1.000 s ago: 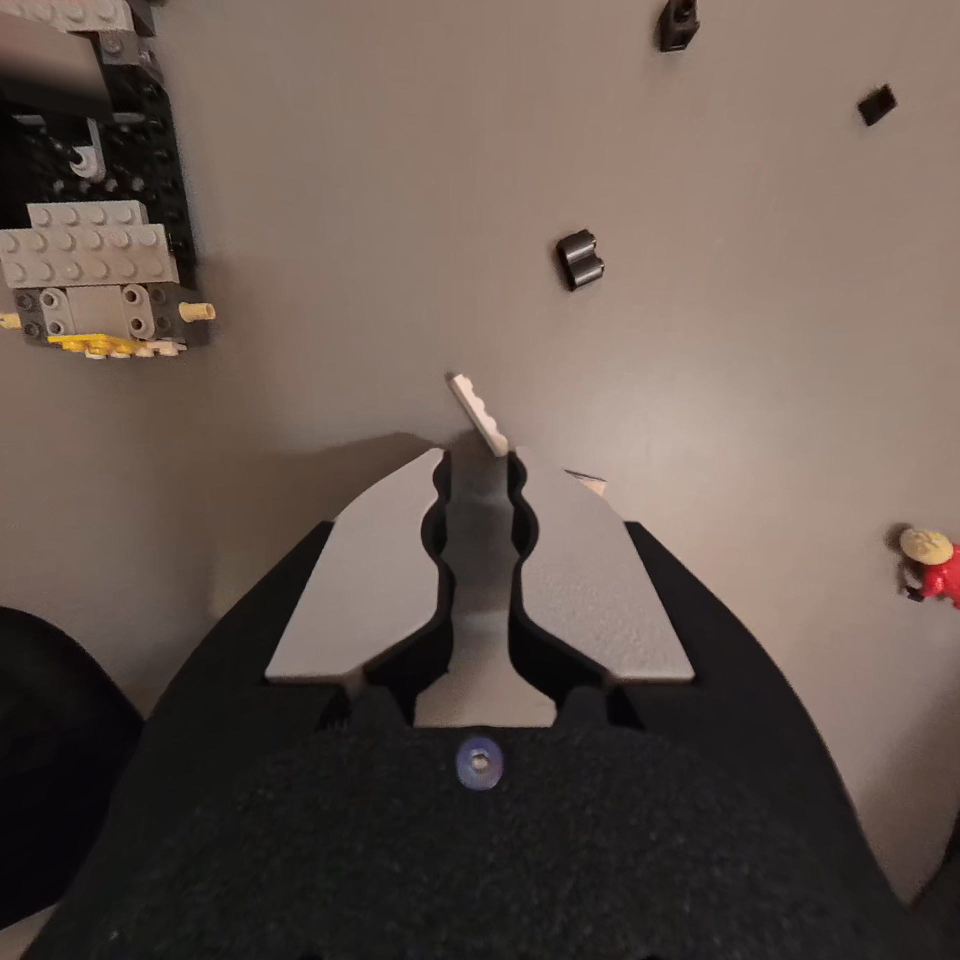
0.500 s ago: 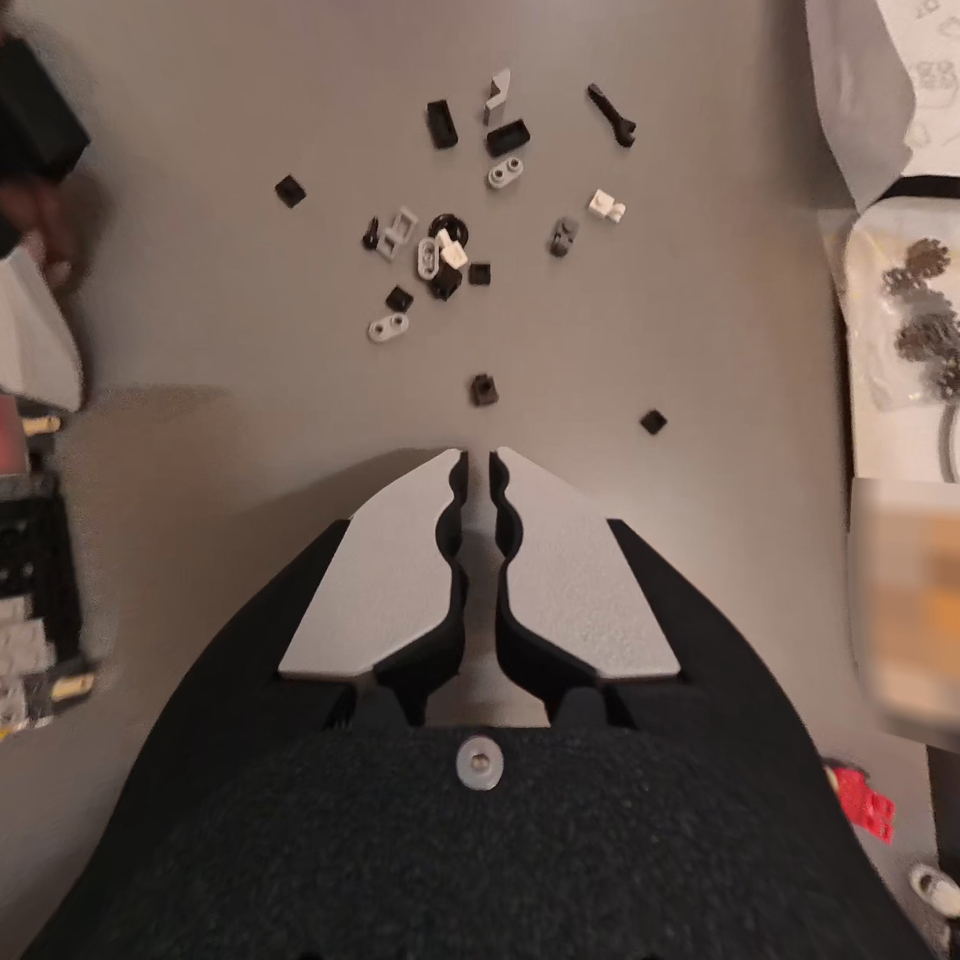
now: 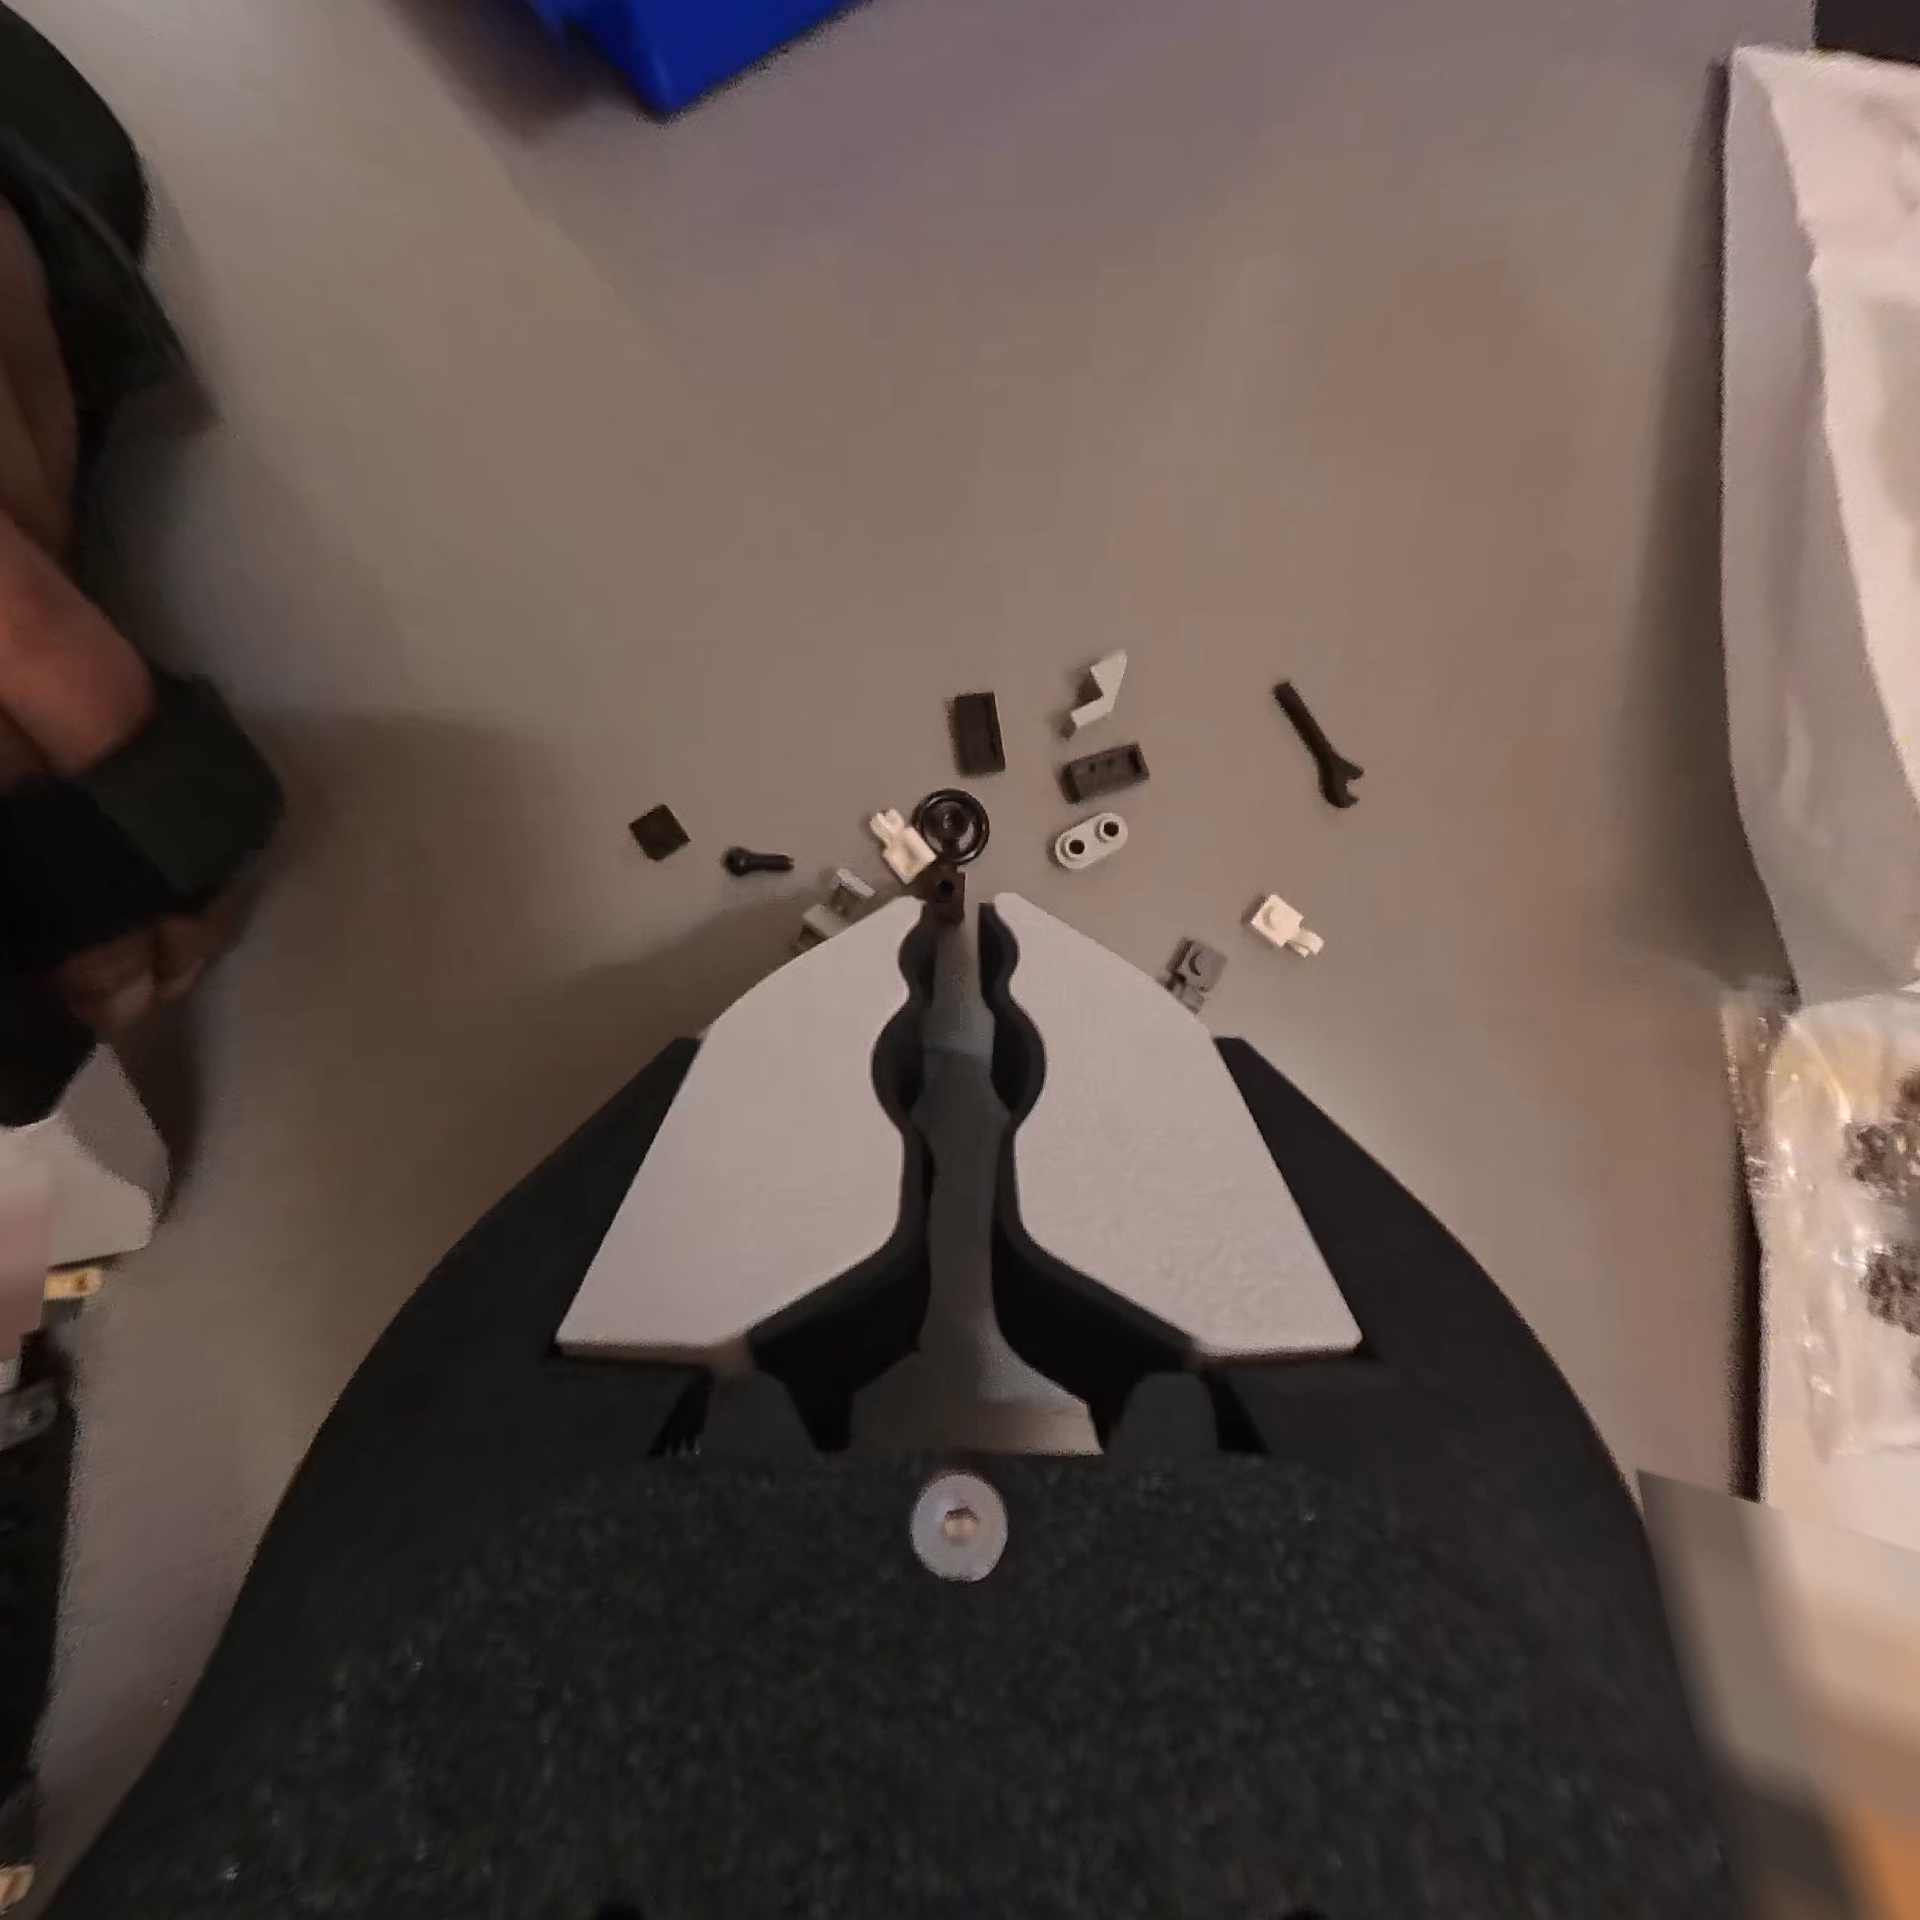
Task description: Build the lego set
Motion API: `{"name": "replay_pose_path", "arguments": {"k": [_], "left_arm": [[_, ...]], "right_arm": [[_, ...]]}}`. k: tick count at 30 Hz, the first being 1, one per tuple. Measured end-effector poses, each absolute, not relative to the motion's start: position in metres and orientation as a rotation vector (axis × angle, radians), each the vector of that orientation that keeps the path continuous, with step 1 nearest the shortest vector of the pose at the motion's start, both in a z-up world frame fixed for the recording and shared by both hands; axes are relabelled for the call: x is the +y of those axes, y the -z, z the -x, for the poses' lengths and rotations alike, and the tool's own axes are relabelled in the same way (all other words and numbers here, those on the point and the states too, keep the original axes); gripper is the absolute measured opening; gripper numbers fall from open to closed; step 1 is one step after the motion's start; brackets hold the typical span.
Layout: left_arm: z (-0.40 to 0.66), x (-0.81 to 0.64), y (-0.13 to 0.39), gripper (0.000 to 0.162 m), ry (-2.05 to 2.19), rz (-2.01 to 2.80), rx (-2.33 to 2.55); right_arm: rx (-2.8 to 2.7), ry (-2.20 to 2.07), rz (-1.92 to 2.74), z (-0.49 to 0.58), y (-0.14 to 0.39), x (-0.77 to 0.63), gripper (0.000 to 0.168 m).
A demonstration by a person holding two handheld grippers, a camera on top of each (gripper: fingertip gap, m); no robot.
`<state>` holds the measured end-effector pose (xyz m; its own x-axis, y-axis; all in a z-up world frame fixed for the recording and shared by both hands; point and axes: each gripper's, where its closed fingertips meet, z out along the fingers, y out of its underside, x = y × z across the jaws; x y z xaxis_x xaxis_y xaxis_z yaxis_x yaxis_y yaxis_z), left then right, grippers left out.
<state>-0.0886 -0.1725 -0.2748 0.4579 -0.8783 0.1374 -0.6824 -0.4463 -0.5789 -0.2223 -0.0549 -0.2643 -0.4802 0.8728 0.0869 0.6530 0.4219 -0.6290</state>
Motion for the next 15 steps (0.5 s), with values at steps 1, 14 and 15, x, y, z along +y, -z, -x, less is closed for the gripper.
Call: {"name": "replay_pose_path", "arguments": {"k": [1,14,15], "left_arm": [[0.089,-0.172,0.275,0.048,0.591,2.266,1.305],[0.088,-0.172,0.274,0.048,0.588,2.257,1.307],[0.088,-0.172,0.273,0.048,0.587,2.257,1.307]], "right_arm": [[-2.263,-0.771,1.302,0.221,0.260,-0.055,0.012],[-2.362,-0.755,1.338,0.170,0.277,-0.061,0.005],[-2.344,-0.765,1.340,0.175,0.278,-0.062,0.003]]}}
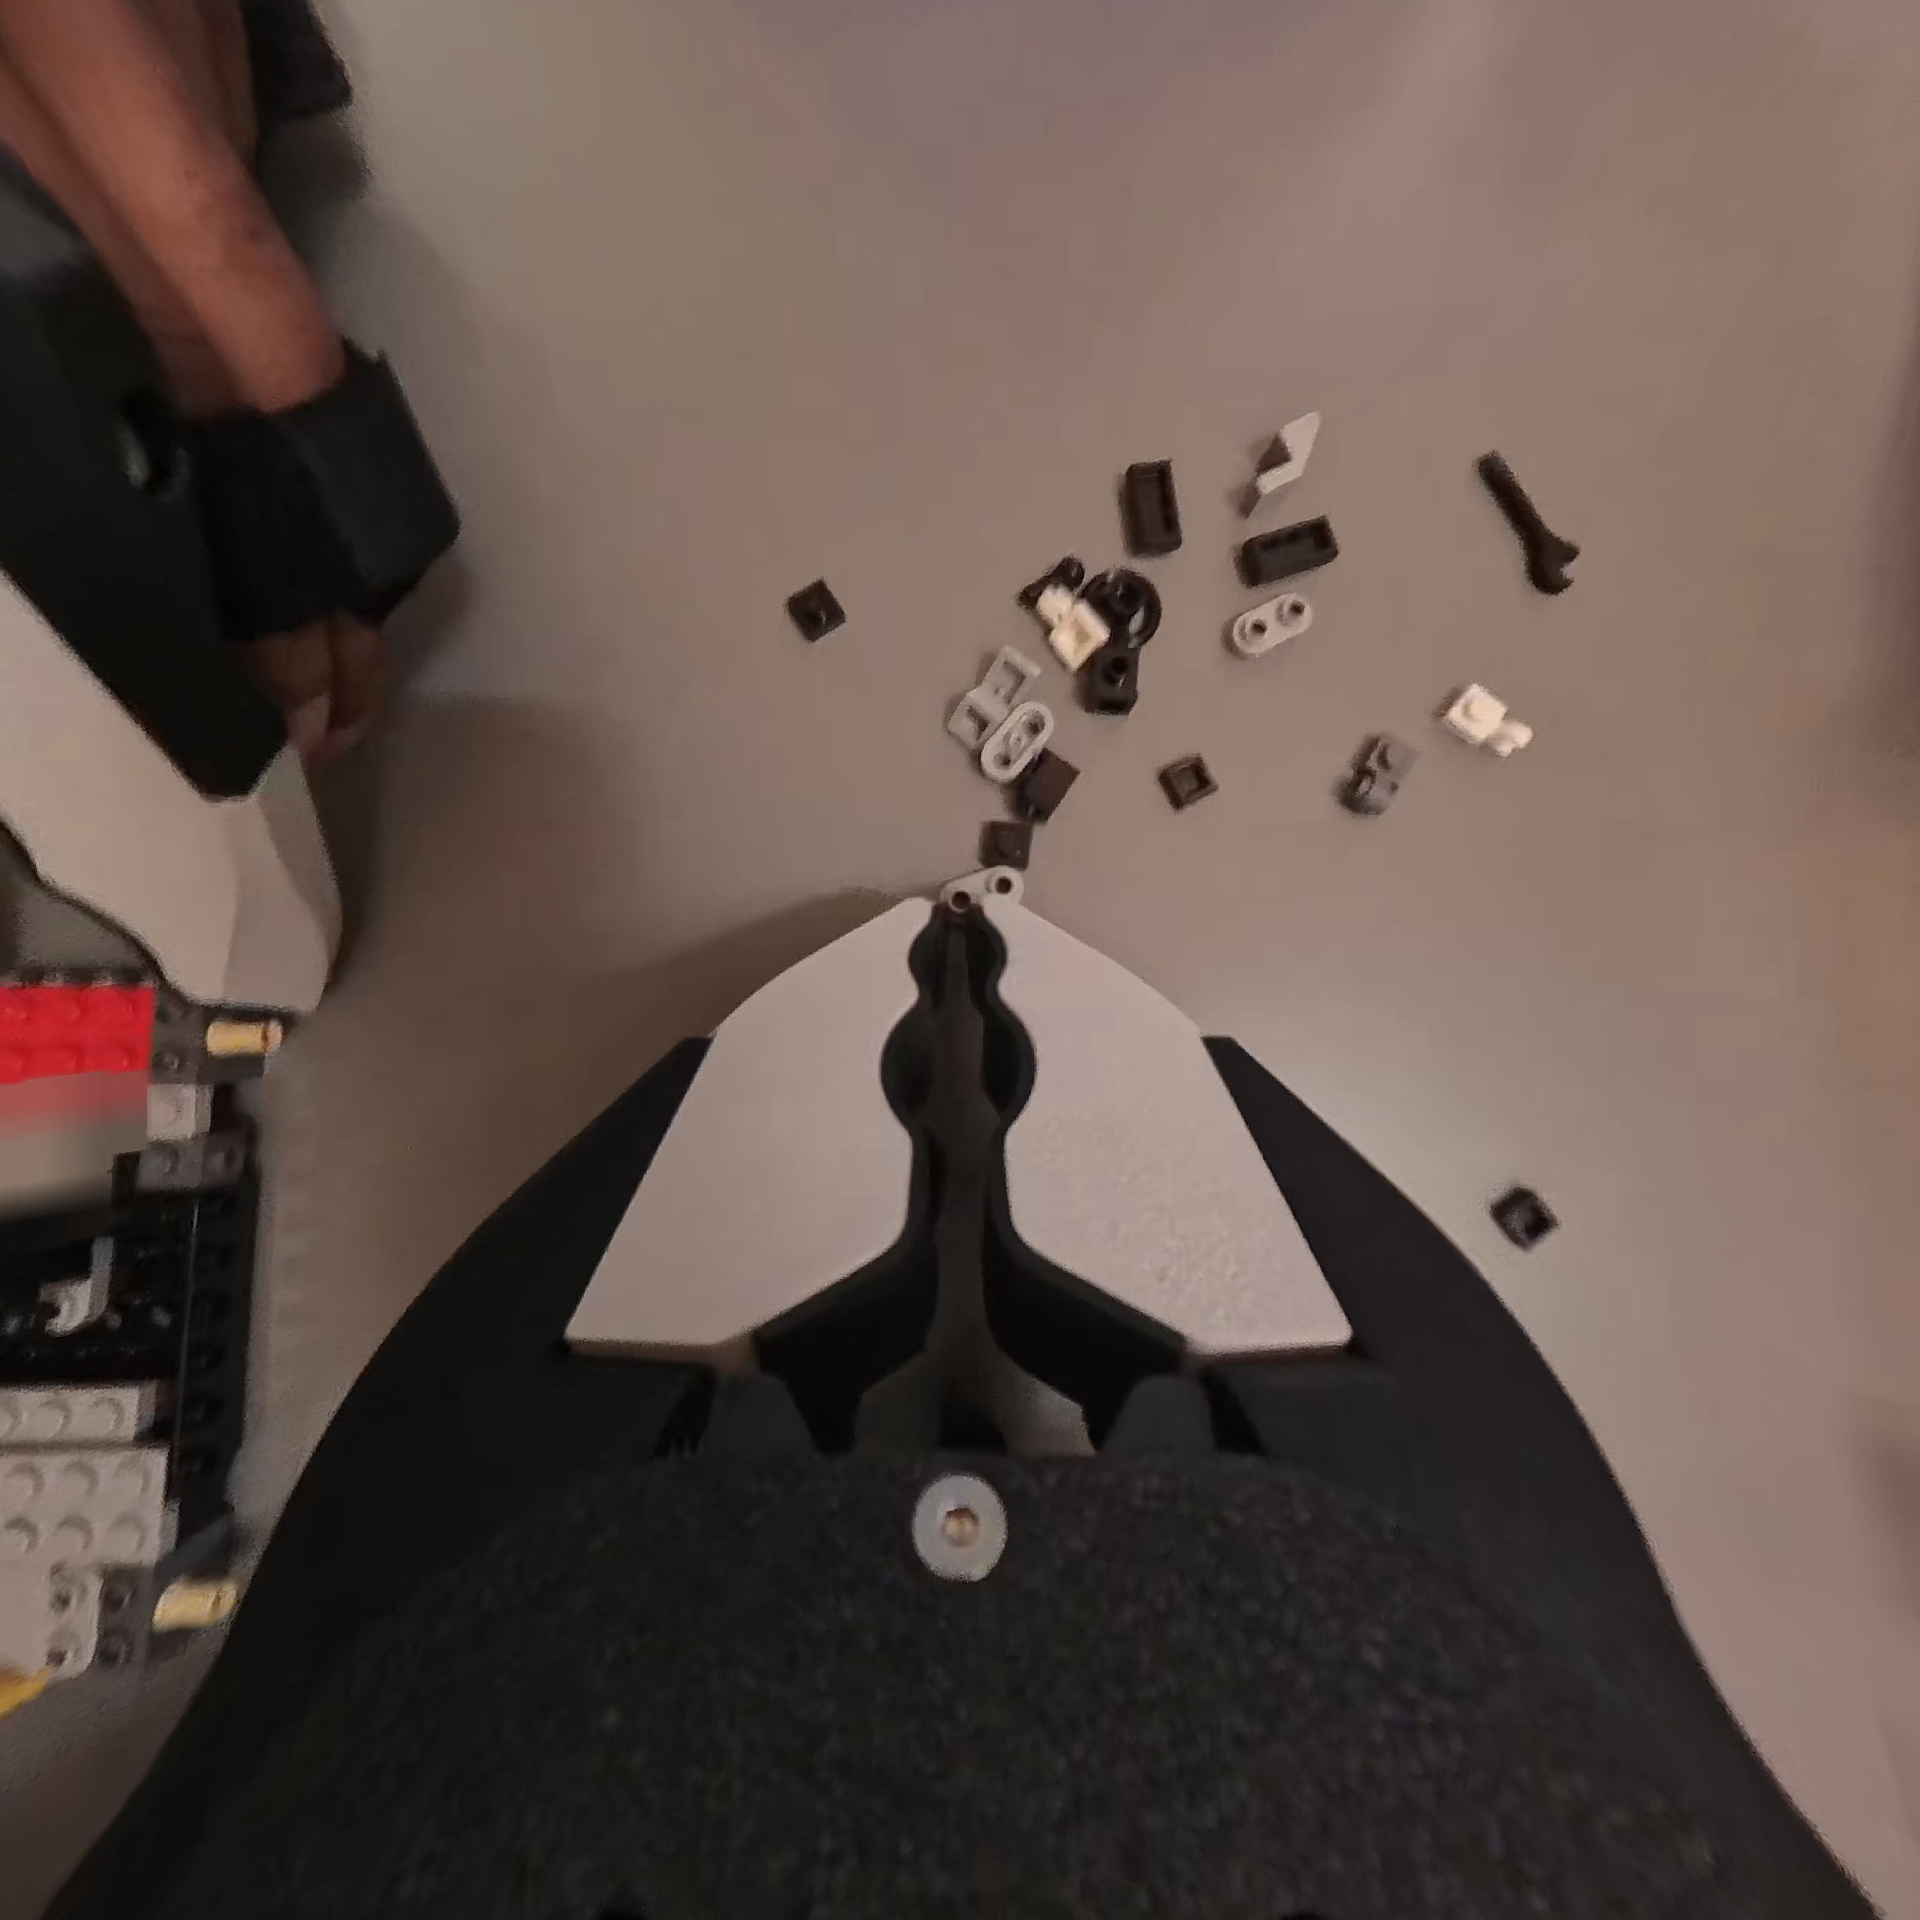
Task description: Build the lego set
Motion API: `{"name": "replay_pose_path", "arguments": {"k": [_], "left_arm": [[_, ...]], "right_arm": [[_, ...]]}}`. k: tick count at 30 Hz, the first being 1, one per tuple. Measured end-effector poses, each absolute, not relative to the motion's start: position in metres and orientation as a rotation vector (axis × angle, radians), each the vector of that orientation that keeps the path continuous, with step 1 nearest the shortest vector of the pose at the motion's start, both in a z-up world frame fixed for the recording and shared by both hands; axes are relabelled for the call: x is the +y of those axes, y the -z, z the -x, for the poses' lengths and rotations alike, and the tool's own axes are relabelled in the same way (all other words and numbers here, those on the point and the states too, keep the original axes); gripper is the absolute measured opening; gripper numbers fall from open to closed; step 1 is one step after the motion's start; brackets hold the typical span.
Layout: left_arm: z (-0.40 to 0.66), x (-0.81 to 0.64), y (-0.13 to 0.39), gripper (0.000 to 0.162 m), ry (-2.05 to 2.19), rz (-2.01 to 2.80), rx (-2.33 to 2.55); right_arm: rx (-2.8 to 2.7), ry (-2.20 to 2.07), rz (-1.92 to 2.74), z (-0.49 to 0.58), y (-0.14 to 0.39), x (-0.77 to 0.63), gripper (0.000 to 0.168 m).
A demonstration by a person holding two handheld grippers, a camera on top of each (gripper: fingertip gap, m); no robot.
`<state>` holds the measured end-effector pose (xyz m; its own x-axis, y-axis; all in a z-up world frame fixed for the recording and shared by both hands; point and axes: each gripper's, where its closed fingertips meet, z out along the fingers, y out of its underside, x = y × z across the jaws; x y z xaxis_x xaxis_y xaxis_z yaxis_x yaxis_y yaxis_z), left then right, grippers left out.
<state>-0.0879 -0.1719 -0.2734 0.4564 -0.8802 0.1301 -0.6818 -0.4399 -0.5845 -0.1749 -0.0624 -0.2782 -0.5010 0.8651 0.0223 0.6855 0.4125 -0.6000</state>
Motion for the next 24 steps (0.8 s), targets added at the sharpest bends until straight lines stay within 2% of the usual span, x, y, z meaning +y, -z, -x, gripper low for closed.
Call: {"name": "replay_pose_path", "arguments": {"k": [3,8,11,16,19,22,24], "left_arm": [[0.088,-0.172,0.274,0.048,0.590,2.256,1.309],[0.088,-0.171,0.275,0.047,0.587,2.256,1.302],[0.088,-0.170,0.274,0.047,0.585,2.253,1.298],[0.087,-0.170,0.273,0.048,0.580,2.247,1.304],[0.085,-0.171,0.273,0.049,0.591,2.236,1.310],[0.080,-0.172,0.274,0.050,0.609,2.219,1.322],[0.077,-0.173,0.277,0.050,0.612,2.221,1.336]], "right_arm": [[-2.278,-0.758,1.343,0.194,0.278,-0.063,0.000],[-2.159,-0.852,1.328,0.200,0.254,-0.057,0.011],[-2.183,-0.812,1.359,0.166,0.243,-0.035,0.015],[-2.335,-0.723,1.438,0.101,0.258,-0.016,0.028],[-2.359,-0.639,1.459,0.091,0.272,-0.009,0.025],[-2.370,-0.615,1.465,0.087,0.280,-0.014,0.008],[-2.361,-0.635,1.437,0.086,0.278,-0.025,0.007]]}}
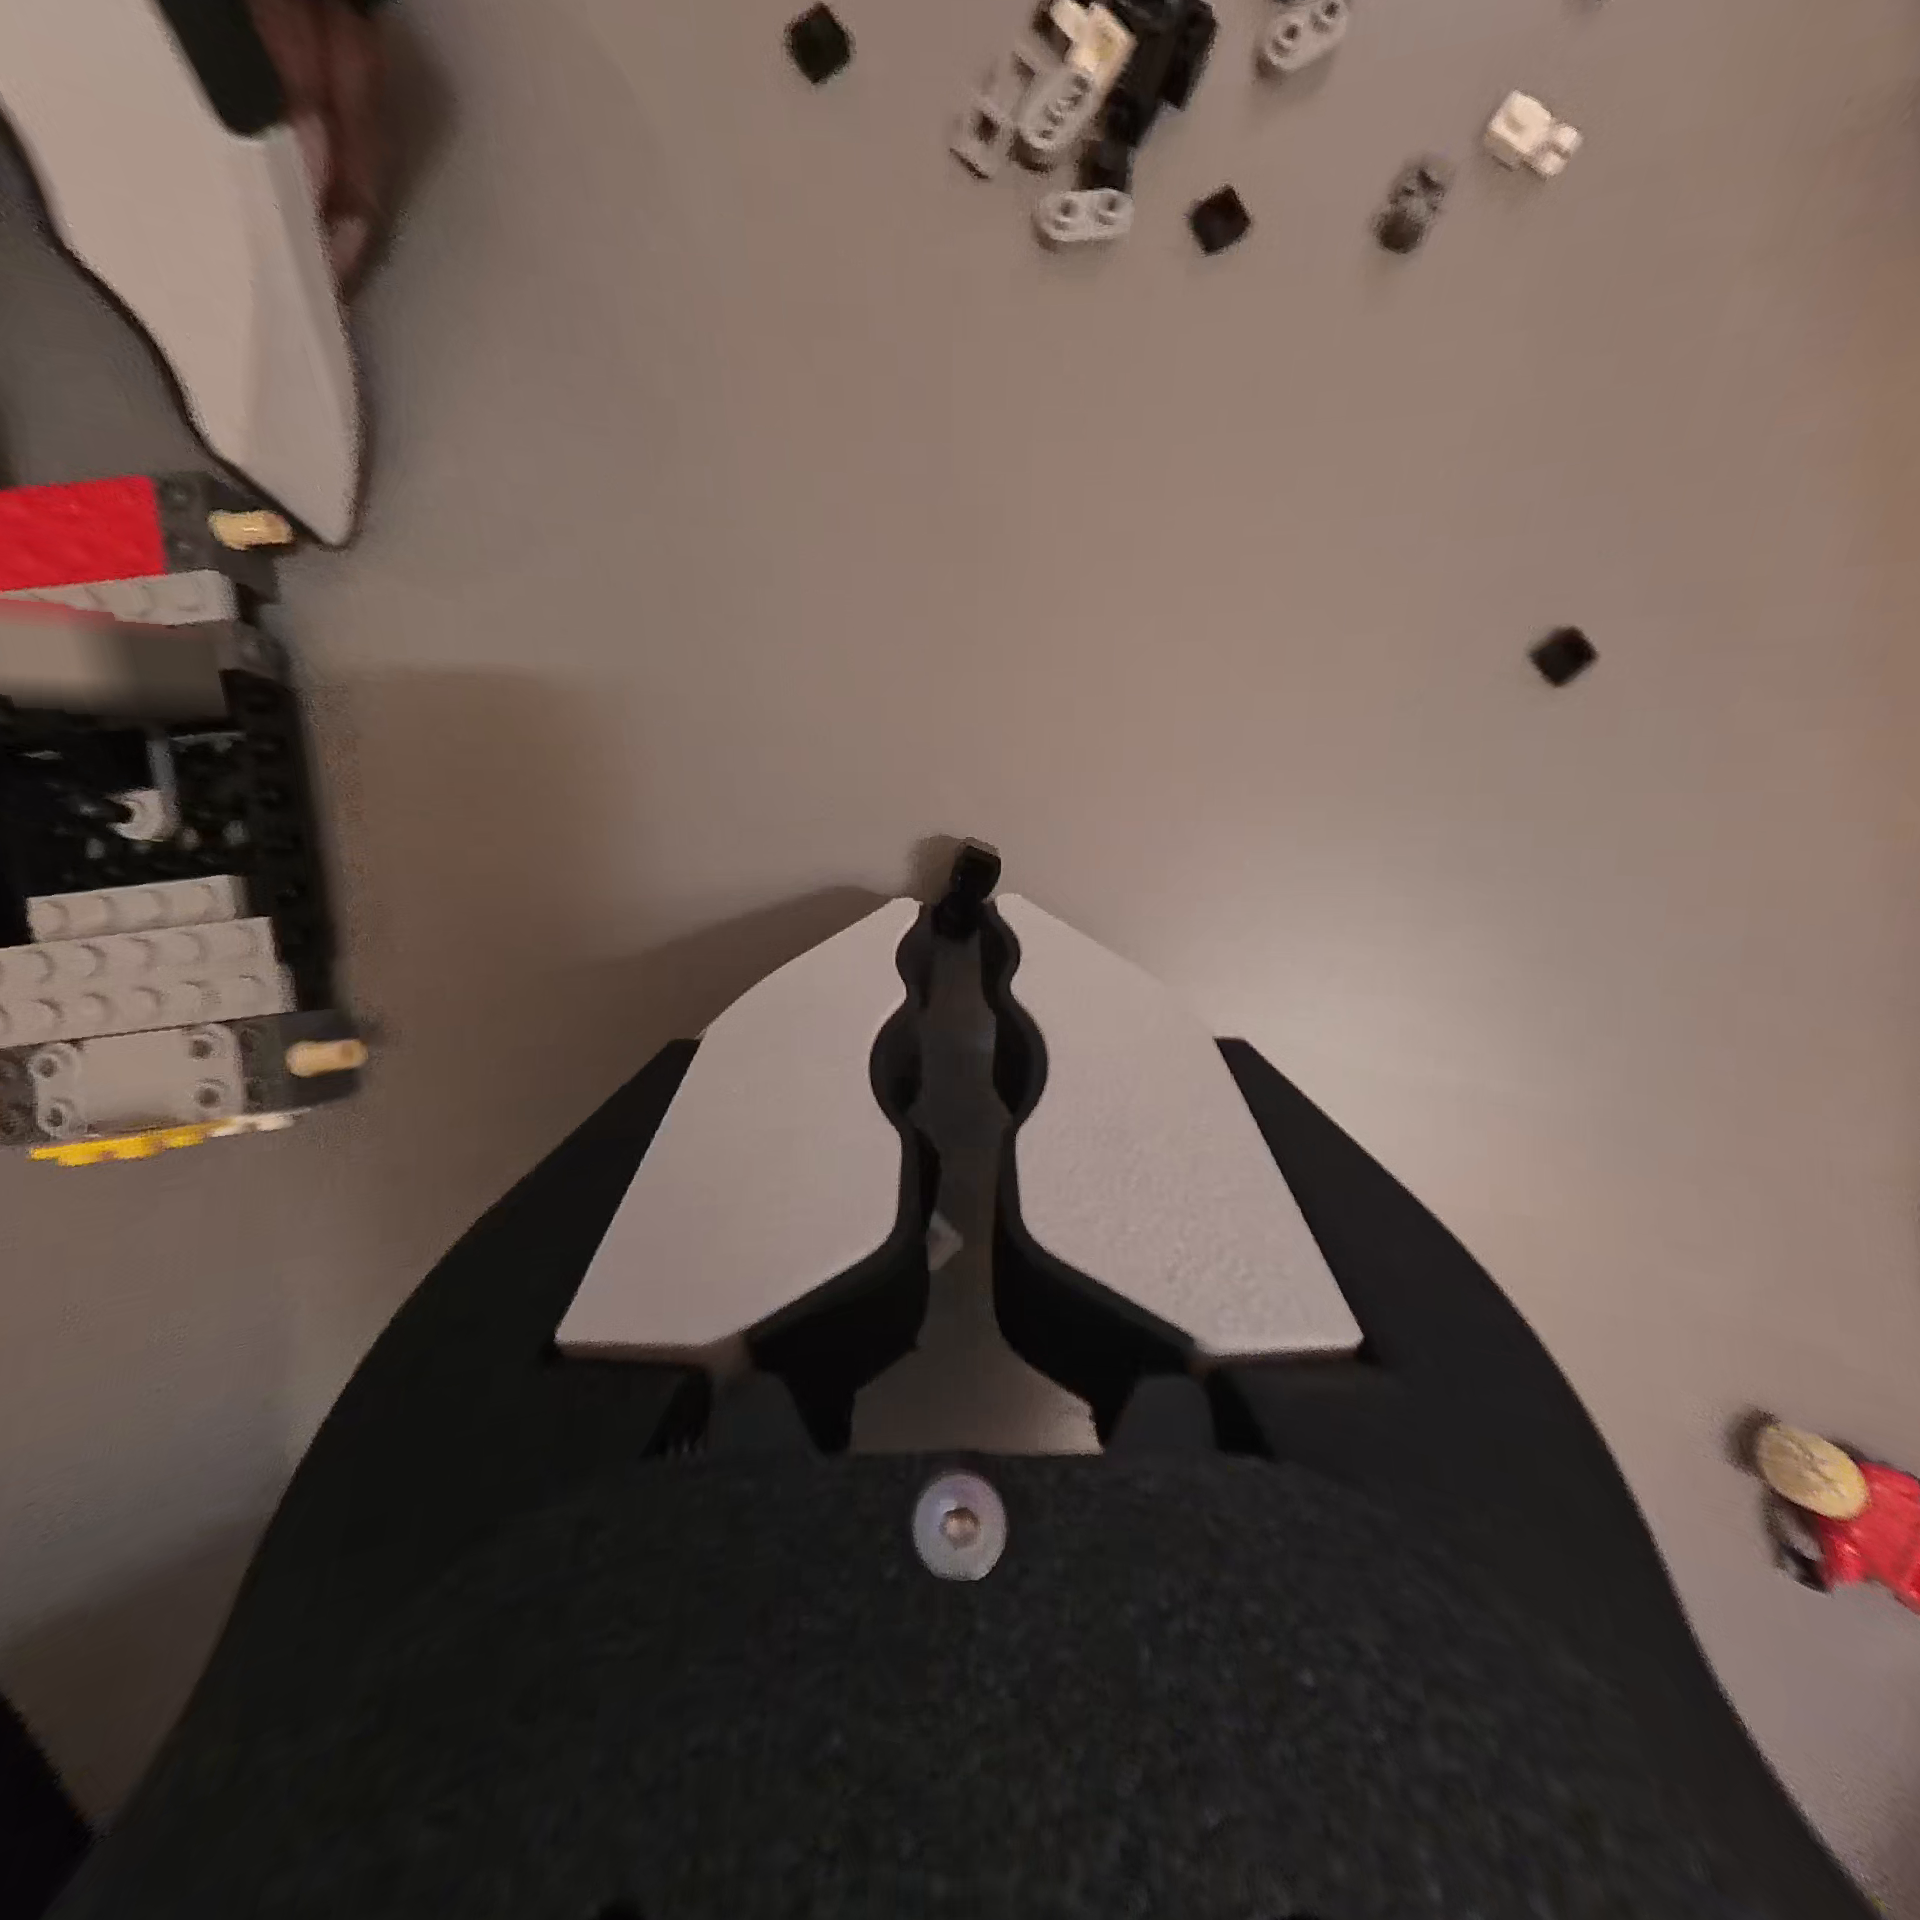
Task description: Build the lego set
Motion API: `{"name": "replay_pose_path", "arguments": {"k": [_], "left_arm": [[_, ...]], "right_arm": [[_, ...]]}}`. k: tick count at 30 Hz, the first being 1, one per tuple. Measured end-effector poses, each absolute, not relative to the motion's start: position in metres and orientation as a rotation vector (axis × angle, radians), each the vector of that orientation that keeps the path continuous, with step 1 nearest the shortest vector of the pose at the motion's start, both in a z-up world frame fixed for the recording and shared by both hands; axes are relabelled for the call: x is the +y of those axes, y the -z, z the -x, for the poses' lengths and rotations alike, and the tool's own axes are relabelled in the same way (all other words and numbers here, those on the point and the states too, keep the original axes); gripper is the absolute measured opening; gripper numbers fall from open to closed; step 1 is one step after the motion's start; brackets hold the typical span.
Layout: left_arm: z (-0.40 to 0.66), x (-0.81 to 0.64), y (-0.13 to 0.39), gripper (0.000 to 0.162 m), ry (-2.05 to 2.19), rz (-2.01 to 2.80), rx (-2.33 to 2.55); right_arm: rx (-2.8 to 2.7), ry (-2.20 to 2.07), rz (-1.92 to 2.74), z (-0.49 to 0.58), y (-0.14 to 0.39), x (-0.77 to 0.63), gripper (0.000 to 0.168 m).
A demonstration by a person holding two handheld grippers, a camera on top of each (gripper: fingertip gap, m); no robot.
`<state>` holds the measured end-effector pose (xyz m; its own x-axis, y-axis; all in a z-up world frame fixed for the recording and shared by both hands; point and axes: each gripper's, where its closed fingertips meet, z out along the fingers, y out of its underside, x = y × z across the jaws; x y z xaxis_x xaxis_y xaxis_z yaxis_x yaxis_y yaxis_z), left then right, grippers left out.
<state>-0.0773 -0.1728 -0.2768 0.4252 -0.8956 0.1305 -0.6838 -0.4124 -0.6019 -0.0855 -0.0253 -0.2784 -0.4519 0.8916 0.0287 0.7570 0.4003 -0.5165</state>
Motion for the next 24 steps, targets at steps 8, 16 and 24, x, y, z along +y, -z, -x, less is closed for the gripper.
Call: {"name": "replay_pose_path", "arguments": {"k": [8,16,24], "left_arm": [[0.076,-0.166,0.278,0.049,0.581,2.202,1.317],[0.088,-0.146,0.268,0.046,0.486,2.171,1.204],[0.078,-0.162,0.262,0.065,0.616,2.121,1.264]], "right_arm": [[-2.337,-0.667,1.401,0.072,0.277,-0.074,0.021],[-2.038,-0.761,1.564,0.032,0.253,-0.043,0.022],[-2.021,-0.922,1.518,-0.005,0.251,-0.114,0.053]]}}
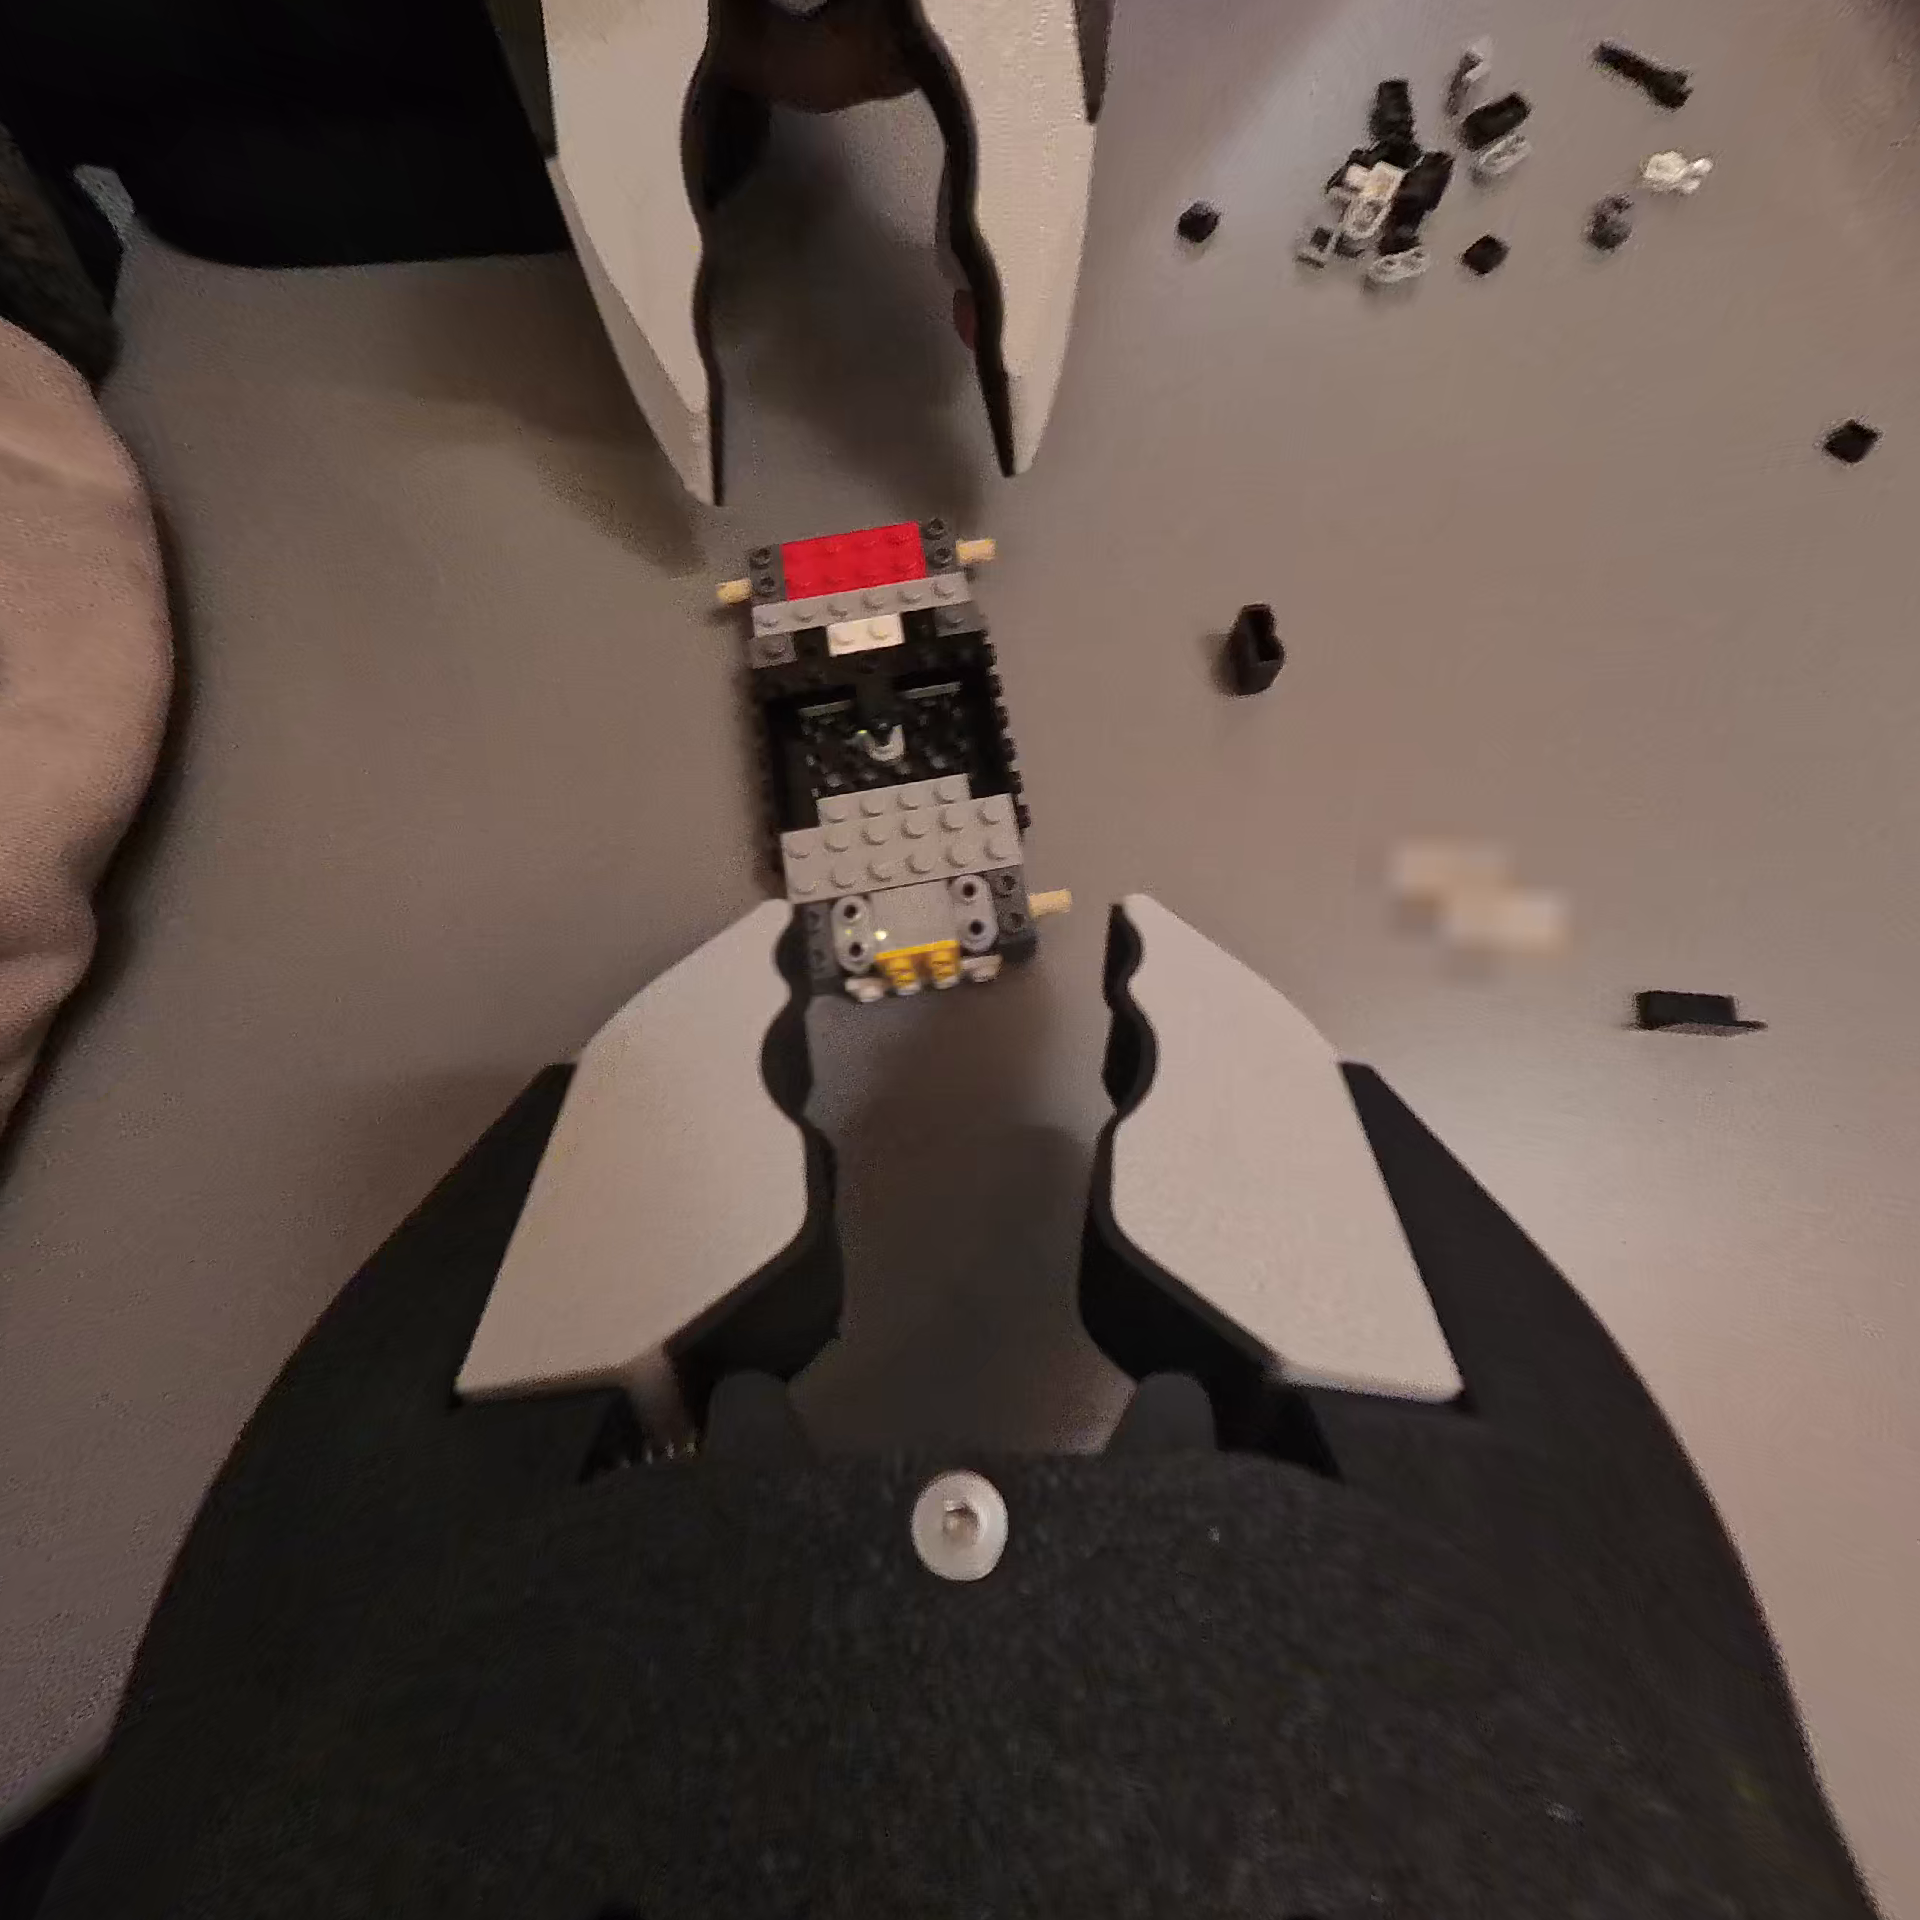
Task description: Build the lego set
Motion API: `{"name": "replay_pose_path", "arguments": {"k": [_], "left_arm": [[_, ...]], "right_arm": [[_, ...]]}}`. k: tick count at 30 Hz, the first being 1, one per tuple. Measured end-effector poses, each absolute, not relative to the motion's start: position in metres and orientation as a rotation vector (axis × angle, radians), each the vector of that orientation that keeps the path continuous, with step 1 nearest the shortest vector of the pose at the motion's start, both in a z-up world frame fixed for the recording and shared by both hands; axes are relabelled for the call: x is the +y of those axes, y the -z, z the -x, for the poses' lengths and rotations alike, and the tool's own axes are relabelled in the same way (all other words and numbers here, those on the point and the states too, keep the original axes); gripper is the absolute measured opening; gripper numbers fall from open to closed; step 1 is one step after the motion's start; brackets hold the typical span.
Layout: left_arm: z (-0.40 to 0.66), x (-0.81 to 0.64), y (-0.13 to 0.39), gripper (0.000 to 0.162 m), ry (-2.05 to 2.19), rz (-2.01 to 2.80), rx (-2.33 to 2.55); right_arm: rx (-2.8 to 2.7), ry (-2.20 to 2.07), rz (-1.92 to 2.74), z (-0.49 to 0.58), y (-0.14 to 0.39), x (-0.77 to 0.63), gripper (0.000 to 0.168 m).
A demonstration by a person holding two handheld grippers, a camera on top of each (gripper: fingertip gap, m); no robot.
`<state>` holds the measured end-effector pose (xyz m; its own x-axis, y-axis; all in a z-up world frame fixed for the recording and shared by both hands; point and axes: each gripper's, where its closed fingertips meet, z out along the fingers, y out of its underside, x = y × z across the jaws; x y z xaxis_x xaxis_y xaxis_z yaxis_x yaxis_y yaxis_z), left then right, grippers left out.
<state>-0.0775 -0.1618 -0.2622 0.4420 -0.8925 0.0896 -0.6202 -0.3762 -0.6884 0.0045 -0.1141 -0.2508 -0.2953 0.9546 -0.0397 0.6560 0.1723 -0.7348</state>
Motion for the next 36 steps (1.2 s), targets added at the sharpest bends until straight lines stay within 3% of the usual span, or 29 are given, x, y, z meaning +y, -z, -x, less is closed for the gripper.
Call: {"name": "replay_pose_path", "arguments": {"k": [1,4,8,14,27,32,36], "left_arm": [[0.074,-0.164,0.264,0.071,0.641,2.126,1.271],[0.067,-0.168,0.268,0.076,0.651,2.123,1.307],[0.065,-0.169,0.274,0.057,0.607,2.121,1.357],[0.066,-0.165,0.277,0.044,0.556,2.126,1.355],[0.070,-0.142,0.272,0.047,0.466,2.088,1.235],[0.078,-0.136,0.263,0.045,0.432,2.070,1.190],[0.088,-0.122,0.255,0.043,0.388,2.057,1.091]], "right_arm": [[-2.026,-0.913,1.525,-0.006,0.253,-0.118,0.063],[-2.045,-0.894,1.511,-0.004,0.259,-0.125,0.060],[-2.086,-0.823,1.479,-0.002,0.271,-0.125,0.055],[-2.019,-0.811,1.478,-0.001,0.271,-0.111,0.048],[-1.928,-0.816,1.504,-0.002,0.269,-0.097,0.041],[-1.746,-0.904,1.521,0.001,0.244,-0.080,0.042],[-1.658,-0.885,1.537,0.011,0.225,-0.062,0.034]]}}
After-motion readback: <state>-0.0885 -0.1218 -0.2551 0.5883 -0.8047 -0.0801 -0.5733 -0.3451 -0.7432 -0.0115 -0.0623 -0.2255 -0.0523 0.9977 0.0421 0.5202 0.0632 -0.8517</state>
